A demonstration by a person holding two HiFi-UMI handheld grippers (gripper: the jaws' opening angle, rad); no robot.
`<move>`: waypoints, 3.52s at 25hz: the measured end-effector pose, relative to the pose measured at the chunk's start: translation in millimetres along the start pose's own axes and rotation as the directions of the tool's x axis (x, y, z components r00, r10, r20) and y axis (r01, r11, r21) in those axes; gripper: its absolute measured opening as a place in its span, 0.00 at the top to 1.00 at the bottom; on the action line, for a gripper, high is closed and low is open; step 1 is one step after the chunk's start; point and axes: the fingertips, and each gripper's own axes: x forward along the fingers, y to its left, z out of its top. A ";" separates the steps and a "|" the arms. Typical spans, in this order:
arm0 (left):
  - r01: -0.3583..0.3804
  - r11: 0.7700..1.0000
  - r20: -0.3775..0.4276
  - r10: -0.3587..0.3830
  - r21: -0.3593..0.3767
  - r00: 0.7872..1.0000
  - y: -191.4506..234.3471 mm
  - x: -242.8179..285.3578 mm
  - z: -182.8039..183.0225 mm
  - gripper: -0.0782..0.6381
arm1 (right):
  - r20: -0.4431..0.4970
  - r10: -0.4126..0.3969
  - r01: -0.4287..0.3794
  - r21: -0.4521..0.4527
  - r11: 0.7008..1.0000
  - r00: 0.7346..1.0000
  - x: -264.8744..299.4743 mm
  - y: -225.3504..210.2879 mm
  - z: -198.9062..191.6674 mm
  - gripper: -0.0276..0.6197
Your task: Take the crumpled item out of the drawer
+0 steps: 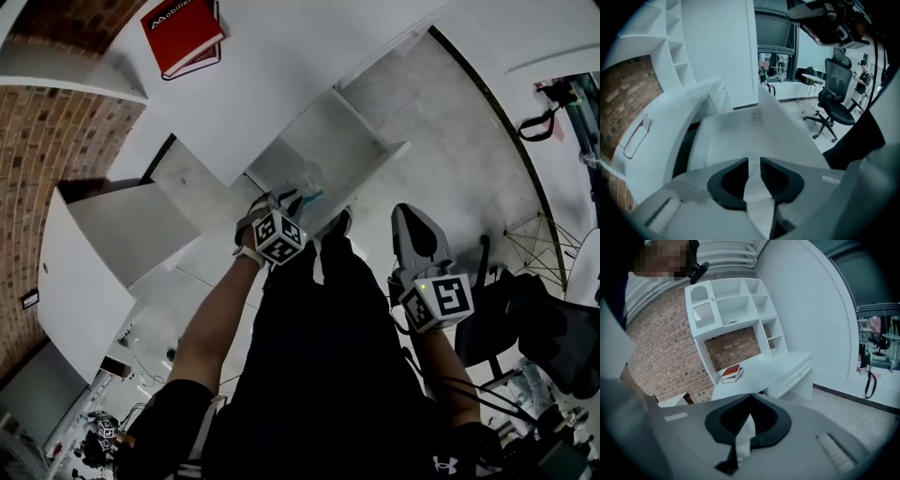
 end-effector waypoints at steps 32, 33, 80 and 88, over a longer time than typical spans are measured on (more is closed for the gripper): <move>0.323 0.924 -0.381 -0.228 0.205 0.896 -29.3 134.0 -60.3 0.87 | -0.089 -0.185 0.195 0.132 0.972 0.979 14.5 -37.7 -44.4 0.95; 0.324 0.923 -0.371 -0.232 0.207 0.899 -29.2 132.3 -57.5 0.88 | -0.087 -0.182 0.192 0.130 0.973 0.979 14.7 -37.1 -43.7 0.95; -0.120 0.980 0.435 0.179 -0.160 0.882 59.8 -211.2 139.1 0.88 | 0.206 0.002 0.019 -0.098 0.995 0.979 -7.8 50.2 75.8 0.95; -0.190 0.963 0.547 0.264 -0.190 0.795 73.6 -280.4 167.5 0.88 | 0.267 0.037 -0.002 -0.128 0.992 0.963 -11.5 66.1 105.4 0.95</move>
